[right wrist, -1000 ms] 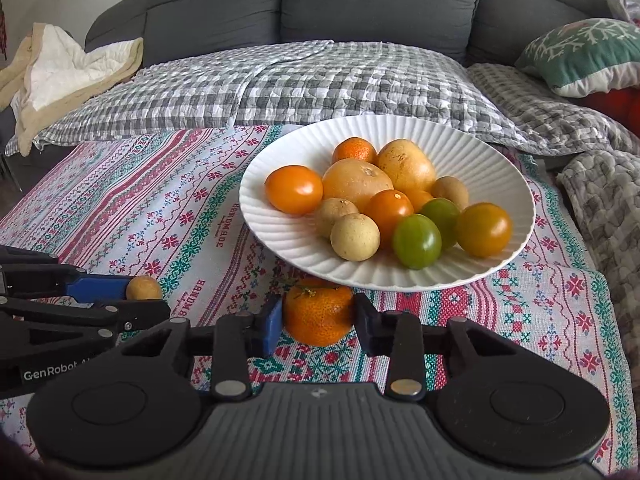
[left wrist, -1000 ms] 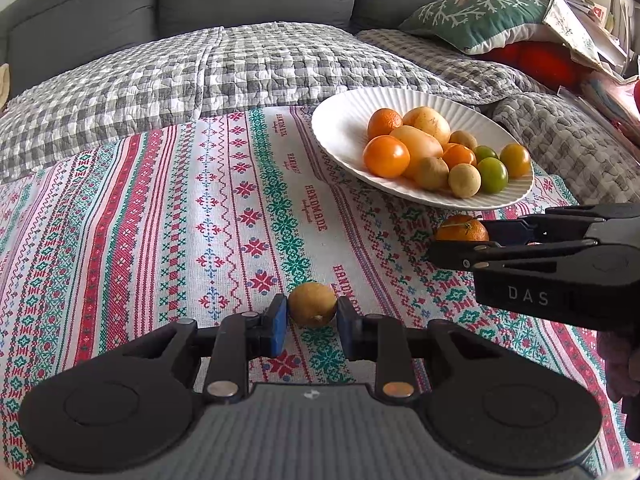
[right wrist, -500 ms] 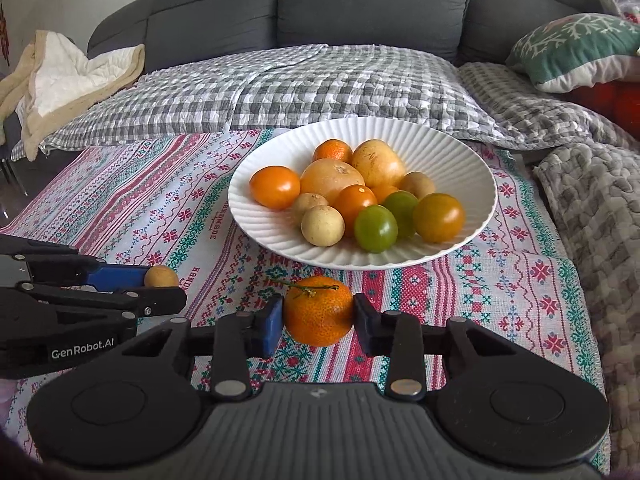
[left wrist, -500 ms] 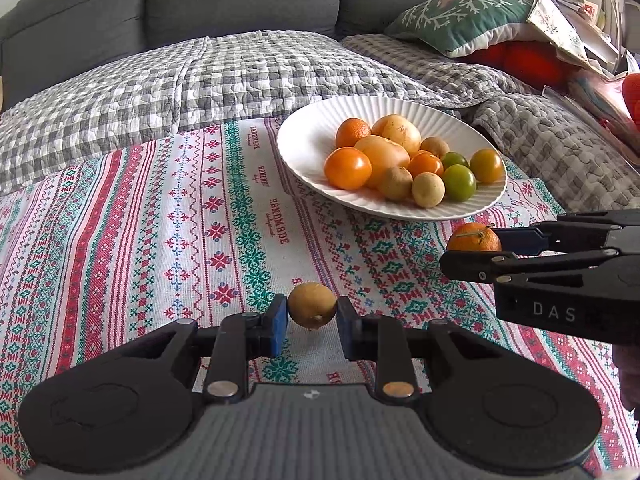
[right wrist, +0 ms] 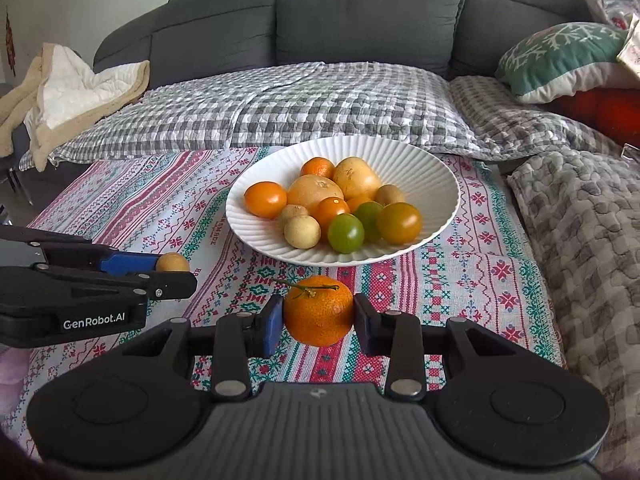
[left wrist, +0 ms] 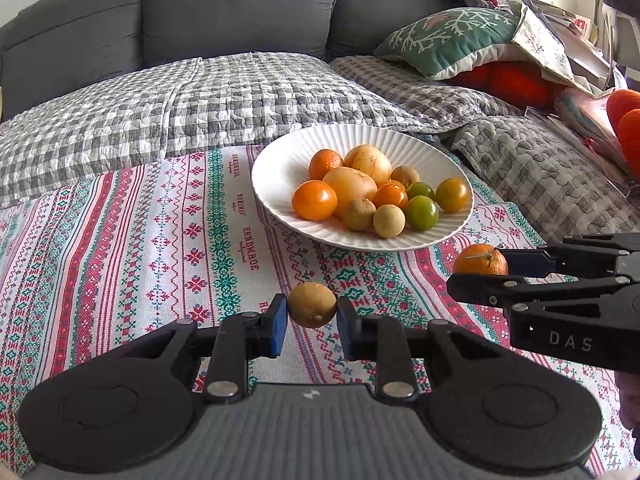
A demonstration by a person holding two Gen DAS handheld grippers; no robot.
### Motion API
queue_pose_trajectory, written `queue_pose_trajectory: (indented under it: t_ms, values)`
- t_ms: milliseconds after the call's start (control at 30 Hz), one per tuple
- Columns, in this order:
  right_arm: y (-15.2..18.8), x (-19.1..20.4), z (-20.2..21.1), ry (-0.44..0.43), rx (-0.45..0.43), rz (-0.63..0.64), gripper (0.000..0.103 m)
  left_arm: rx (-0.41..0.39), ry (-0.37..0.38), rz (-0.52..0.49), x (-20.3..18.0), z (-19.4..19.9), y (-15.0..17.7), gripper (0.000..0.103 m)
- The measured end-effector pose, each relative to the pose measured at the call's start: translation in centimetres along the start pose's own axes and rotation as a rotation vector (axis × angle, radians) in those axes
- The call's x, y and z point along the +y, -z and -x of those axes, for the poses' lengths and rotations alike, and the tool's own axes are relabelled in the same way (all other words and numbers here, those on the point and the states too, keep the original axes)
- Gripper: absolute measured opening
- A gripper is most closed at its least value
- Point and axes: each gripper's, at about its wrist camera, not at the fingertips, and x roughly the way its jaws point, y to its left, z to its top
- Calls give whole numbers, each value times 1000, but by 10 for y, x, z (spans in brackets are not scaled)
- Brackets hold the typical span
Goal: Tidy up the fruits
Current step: 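Carry the yellow fruit and the mandarin over the white plate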
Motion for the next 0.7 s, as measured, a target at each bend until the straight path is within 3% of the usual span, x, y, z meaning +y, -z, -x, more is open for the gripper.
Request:
queue_pose_trajectory:
  t_ms: [400, 700]
  values:
    - [-1, -52, 25, -4, -74, -107, 34, -55, 20, -17, -20, 5, -17, 16]
    - [-8, -79, 27, -20, -108, -217, 34, -77, 52, 62, -22, -9, -52, 16]
